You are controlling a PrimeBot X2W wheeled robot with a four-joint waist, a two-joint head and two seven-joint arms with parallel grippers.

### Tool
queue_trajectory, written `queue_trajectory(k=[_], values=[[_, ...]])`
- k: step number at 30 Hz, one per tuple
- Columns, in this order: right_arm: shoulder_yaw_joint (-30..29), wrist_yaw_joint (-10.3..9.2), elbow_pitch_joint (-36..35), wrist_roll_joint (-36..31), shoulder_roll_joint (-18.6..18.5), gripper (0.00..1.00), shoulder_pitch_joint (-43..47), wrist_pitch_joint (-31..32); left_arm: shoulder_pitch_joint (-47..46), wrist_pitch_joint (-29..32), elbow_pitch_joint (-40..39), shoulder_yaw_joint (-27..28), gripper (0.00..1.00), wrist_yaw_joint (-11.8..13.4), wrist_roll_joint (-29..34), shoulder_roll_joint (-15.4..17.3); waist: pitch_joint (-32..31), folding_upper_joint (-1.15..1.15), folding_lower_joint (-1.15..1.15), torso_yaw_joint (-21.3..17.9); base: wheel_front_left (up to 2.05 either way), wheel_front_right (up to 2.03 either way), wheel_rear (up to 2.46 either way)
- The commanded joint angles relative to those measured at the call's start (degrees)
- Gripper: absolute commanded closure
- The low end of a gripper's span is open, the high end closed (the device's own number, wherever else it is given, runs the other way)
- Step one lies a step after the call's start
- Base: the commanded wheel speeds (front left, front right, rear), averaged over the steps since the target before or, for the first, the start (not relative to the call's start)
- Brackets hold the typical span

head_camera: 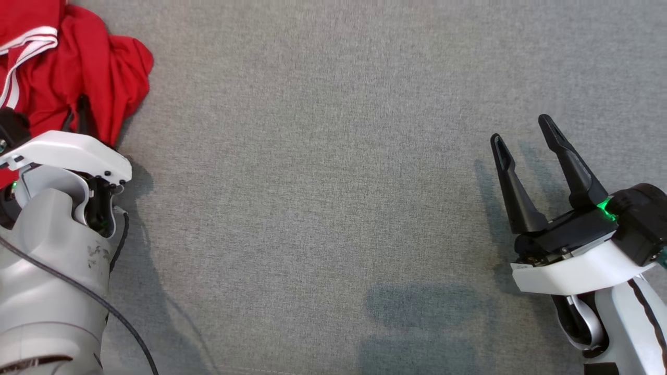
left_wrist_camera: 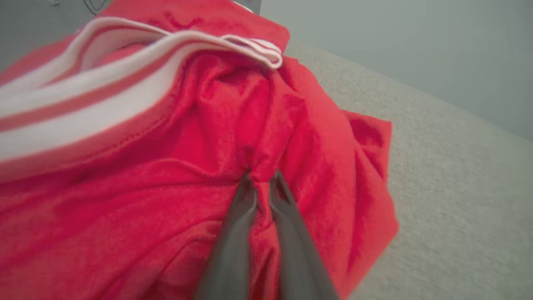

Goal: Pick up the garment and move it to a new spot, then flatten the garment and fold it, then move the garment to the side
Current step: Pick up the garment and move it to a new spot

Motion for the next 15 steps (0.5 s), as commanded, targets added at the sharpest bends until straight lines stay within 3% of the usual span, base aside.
queue_trajectory(k=[1,9,15], values=[[1.4,0.00,-1.2,0.6,0.6,0.00,0.4,-0.3,1.7,-0.7,-3.4,1.1,1.00,-0.4,-0.3,2.9,-1.5,0.00,0.00,-0.1,0.00,0.00,0.00],[1.8,0.00,0.0,1.3,3.2,0.00,0.9,-0.3,9.9,-0.7,-22.1,3.0,1.00,-0.8,1.4,0.4,-6.8,0.00,0.00,-1.5,0.00,0.00,0.00],[1.0,0.00,0.4,1.8,5.2,0.00,2.3,-0.3,14.6,-0.7,-29.4,1.2,1.00,-0.9,3.3,-2.3,-11.1,0.00,0.00,-3.9,0.00,0.00,0.00]])
